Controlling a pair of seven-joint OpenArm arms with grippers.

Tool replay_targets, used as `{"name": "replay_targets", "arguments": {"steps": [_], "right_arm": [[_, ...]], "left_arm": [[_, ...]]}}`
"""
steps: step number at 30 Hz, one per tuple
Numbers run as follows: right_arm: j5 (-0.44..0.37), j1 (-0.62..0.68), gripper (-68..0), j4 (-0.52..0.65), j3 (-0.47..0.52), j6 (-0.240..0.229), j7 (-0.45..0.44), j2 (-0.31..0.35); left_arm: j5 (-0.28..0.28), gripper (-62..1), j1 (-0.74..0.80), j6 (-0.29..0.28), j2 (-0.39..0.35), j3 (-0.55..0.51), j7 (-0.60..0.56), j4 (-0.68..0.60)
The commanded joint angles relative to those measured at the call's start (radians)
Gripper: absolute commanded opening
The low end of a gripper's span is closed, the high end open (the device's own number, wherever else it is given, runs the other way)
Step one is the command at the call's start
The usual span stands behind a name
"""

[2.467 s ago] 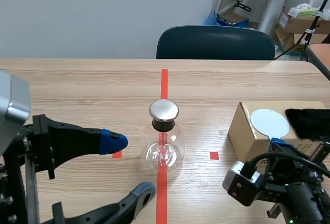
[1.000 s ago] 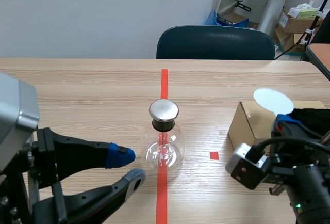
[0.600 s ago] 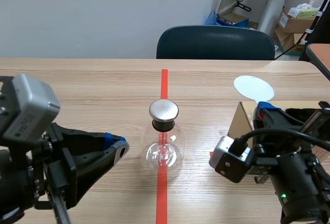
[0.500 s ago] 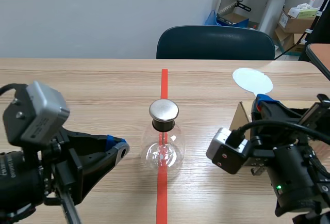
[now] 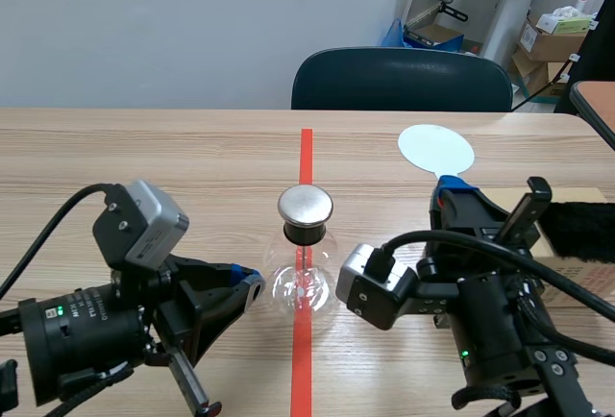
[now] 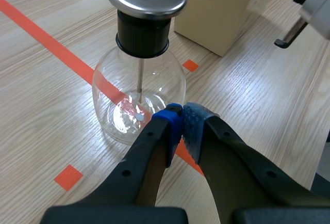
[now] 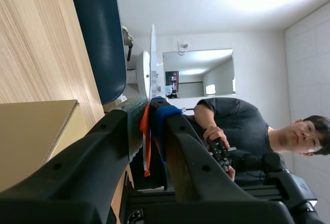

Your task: Do the electroscope experiment

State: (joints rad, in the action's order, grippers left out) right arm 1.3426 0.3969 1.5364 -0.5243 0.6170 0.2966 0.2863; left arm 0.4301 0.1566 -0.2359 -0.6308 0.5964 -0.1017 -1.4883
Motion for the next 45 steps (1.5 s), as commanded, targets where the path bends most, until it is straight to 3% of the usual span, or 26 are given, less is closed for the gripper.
{"name": "replay_targets", "arguments": {"steps": [1,7,15,22,34,45], "right_arm": [[0.019,-0.012,-66.4,0.010,-0.004,0.013,0.019,0.010],[0.047,-0.012,-66.5,0.009,-0.035,0.007,0.057,0.010],[0.073,-0.011,-66.5,0.009,-0.053,-0.055,0.053,0.008],[0.089,-0.008,-66.5,0.009,-0.053,-0.088,0.037,0.007],[0.094,0.008,-66.5,0.009,-0.051,-0.056,0.042,-0.002],[0.094,0.008,-66.5,0.009,-0.051,-0.057,0.042,-0.002]], "left_arm": [[0.002,-57.8,-0.011,0.000,0.019,-0.002,-0.014,0.011],[-0.001,-57.8,-0.070,-0.003,0.075,-0.001,-0.024,0.130],[-0.005,-57.8,-0.132,-0.022,0.121,0.005,-0.043,0.248],[-0.003,-58.2,-0.189,-0.020,0.141,0.102,-0.071,0.320],[0.004,-58.2,-0.243,0.009,0.170,0.145,-0.089,0.396],[0.004,-58.2,-0.240,0.009,0.120,0.095,-0.125,0.396]]}}
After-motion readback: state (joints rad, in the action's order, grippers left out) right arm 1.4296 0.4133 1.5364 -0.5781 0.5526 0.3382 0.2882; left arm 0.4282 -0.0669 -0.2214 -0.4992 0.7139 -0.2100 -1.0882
